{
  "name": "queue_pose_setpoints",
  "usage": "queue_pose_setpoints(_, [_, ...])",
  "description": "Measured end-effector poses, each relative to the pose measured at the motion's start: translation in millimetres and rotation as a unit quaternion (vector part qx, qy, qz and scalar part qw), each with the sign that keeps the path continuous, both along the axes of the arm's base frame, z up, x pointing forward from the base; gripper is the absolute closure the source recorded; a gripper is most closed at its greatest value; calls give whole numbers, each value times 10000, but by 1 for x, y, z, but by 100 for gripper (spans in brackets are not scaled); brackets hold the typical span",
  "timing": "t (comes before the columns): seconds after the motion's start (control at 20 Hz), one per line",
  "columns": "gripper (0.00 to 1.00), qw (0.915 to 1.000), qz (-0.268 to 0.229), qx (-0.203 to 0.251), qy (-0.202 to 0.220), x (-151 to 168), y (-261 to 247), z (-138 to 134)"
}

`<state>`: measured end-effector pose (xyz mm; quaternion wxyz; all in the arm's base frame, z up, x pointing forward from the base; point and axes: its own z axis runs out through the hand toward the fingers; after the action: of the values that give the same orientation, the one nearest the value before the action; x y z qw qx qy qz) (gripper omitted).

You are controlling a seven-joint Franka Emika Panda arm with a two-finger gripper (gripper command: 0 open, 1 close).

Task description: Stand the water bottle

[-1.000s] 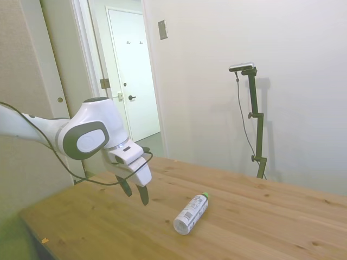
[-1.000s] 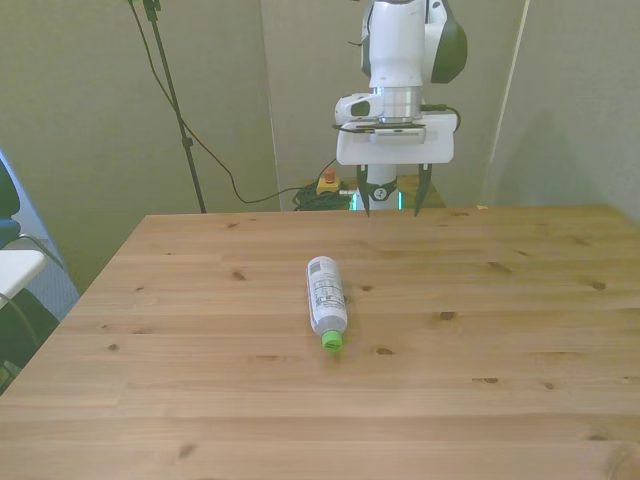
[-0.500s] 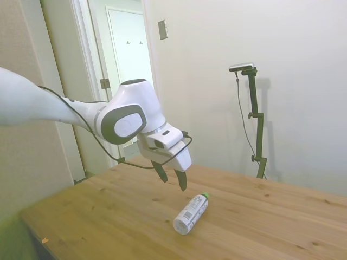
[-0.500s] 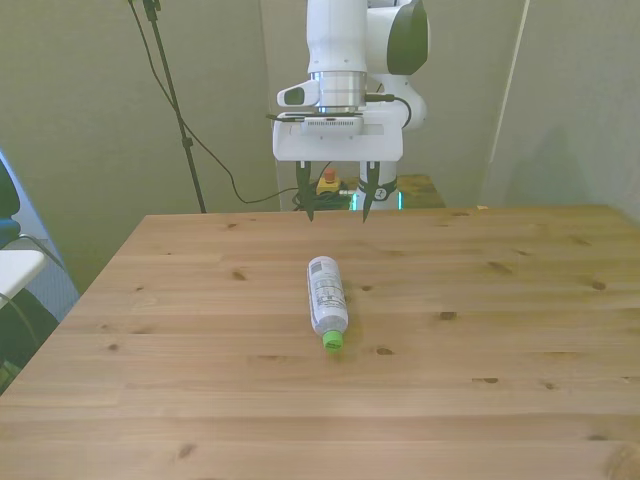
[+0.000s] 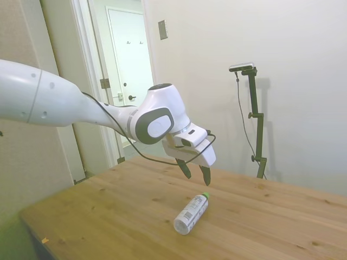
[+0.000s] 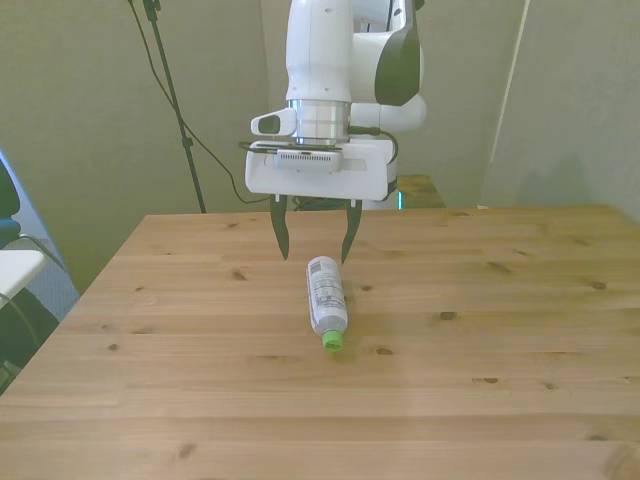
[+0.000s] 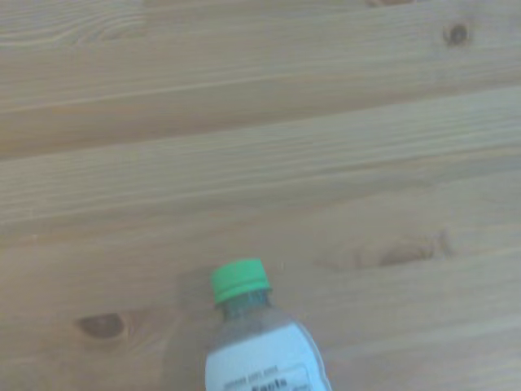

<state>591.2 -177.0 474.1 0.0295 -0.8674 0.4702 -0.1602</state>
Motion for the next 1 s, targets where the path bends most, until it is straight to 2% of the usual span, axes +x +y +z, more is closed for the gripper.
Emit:
queue_pose_setpoints(0.3, [0,9989,255,-129,382,42,16,-41])
queue_pose_setpoints(0.6, [0,9965,365,-253,704,65,20,-88])
queue_pose_setpoints(0.85, [0,9957,355,-341,788,75,20,-105])
queue_pose_setpoints(0.9, [100,9957,347,-350,790,77,19,-106])
queue_pose_setpoints(1.0, [100,9957,331,-362,789,78,17,-106])
